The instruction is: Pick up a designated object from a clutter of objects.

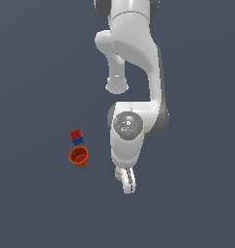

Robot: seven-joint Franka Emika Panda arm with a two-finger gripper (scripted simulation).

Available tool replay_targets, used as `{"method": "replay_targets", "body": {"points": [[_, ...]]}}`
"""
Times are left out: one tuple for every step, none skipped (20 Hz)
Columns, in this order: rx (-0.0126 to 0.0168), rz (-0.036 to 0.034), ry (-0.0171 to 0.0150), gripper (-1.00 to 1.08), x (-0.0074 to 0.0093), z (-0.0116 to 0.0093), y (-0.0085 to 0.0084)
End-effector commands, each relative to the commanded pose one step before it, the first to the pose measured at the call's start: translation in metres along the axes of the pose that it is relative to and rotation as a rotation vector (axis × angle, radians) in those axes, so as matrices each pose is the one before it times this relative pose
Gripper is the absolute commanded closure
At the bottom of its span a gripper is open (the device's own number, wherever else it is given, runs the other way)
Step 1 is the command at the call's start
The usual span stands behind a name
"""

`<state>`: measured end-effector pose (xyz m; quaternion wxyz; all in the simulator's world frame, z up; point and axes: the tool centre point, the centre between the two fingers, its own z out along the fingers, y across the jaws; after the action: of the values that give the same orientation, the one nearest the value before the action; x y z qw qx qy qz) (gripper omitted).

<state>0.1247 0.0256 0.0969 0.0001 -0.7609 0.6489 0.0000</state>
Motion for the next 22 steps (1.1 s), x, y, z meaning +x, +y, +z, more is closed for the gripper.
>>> {"method": "replay_targets", "body": {"points": [[-0.00059,0.00069,-0.00001,-0.92,0.00017,0.00484,0.00030],[0.00000,0.00000,0.00000,-0.92,-0.00021,0.00350,0.00005],[0.00005,0.00048,0.00003,-0.92,0.00006,0.00422,0.00012],[0.00005,0.00048,0.00003,-0.92,0.00002,0.00496,0.00015],[0.00007,0.00069,0.00004,-0.92,0.00010,0.00566,0.00020],[0.00005,0.00048,0.00003,-0.92,-0.00005,0.00600,0.00021],[0.00005,0.00048,0.00003,-0.92,-0.00001,0.00527,0.00018],[0.00007,0.00069,0.00005,-0.92,0.00018,0.00446,0.00014],[0.00000,0.00000,0.00000,-0.92,-0.00022,0.00372,0.00002],[0.00000,0.00000,0.00000,-0.92,-0.00016,0.00292,-0.00007],[0.00010,0.00068,0.00003,-0.92,0.00036,0.00207,-0.00011],[0.00000,0.00000,0.00000,-0.92,-0.00003,0.00134,-0.00027],[0.00000,0.00000,0.00000,-0.92,0.00003,0.00054,-0.00038],[0.00000,0.00000,0.00000,-0.92,0.00008,-0.00017,-0.00042],[0.00000,0.00000,0.00000,-0.92,0.00004,-0.00019,-0.00016],[0.00000,0.00000,0.00000,1.08,0.00000,0.00000,0.00000],[0.00000,0.00000,0.00000,1.08,0.00000,0.00000,0.00000],[0.00000,0.00000,0.00000,1.08,0.00000,0.00000,0.00000],[0.00000,0.00000,0.00000,1.08,0.00000,0.00000,0.00000],[0.00000,0.00000,0.00000,1.08,0.00000,0.00000,0.00000],[0.00000,0.00000,0.00000,1.08,0.00000,0.00000,0.00000],[0.00000,0.00000,0.00000,1.08,0.00000,0.00000,0.00000]]}}
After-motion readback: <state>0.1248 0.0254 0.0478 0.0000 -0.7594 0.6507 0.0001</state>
